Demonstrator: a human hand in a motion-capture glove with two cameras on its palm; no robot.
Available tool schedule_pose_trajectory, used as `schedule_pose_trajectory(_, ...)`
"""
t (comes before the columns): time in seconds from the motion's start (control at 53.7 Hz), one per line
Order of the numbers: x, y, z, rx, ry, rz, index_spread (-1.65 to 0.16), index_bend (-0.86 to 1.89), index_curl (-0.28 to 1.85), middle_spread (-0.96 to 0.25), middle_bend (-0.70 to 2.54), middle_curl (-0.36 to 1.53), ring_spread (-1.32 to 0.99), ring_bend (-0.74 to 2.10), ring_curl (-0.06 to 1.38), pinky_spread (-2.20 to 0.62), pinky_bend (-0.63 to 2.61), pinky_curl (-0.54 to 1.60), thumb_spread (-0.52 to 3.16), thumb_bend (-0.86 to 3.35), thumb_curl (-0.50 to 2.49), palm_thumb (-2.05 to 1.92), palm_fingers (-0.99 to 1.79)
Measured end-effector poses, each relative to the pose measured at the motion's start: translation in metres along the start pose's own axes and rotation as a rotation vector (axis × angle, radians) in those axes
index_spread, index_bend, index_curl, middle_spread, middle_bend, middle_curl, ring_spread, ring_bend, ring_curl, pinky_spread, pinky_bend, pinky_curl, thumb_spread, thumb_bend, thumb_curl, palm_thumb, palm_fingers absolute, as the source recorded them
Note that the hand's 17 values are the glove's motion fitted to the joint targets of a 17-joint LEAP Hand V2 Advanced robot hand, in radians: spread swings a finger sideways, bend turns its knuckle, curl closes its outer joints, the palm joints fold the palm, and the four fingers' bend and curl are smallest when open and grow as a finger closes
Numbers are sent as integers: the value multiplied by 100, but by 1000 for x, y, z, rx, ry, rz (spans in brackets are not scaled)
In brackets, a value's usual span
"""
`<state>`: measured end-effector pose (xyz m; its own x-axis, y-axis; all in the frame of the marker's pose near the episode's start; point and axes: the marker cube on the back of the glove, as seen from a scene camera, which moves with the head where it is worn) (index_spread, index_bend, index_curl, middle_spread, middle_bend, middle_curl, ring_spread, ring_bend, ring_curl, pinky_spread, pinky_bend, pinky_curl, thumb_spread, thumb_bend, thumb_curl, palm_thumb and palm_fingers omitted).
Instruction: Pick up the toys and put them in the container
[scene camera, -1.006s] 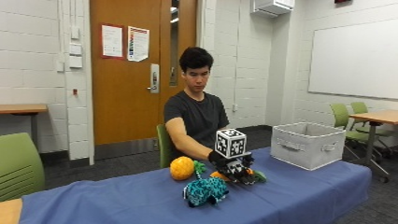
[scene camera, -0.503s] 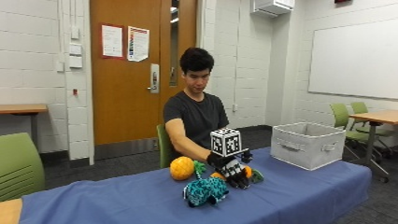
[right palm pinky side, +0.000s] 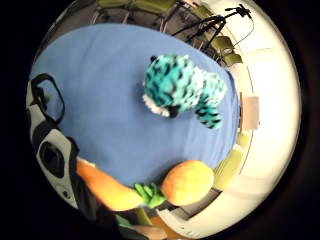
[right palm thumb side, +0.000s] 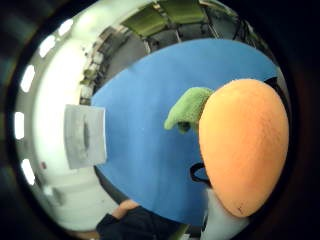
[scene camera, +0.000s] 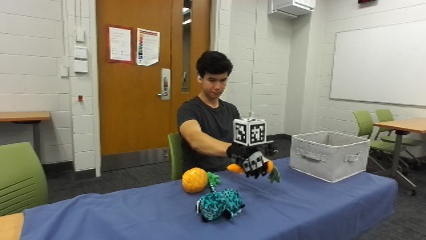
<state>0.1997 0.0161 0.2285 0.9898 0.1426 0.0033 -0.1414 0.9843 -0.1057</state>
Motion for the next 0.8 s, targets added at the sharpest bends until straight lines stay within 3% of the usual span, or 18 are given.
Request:
schedule_pose_trajectory(0.242,-68,-19,-118,124,-13,-87,-35,20,60,-35,95,64,-39,121,57,-50,74,43,85,18,63,69,128)
schedule_pose_trajectory(0.447,-187,-15,-205,237,-2,-229,-36,20,68,-34,100,67,-38,127,56,-50,78,43,80,16,71,69,123)
schedule_pose_trajectory(0.615,-304,2,-232,259,-44,-373,-37,18,75,-34,102,68,-37,129,55,-50,79,43,78,15,77,70,121)
schedule_pose_trajectory(0.727,-378,21,-231,253,-73,-603,-38,18,78,-34,102,68,-36,130,55,-50,81,43,77,14,81,70,120)
schedule_pose_trajectory(0.801,-419,26,-226,237,-96,-602,-38,17,81,-34,103,68,-36,131,54,-50,81,43,77,13,83,69,120)
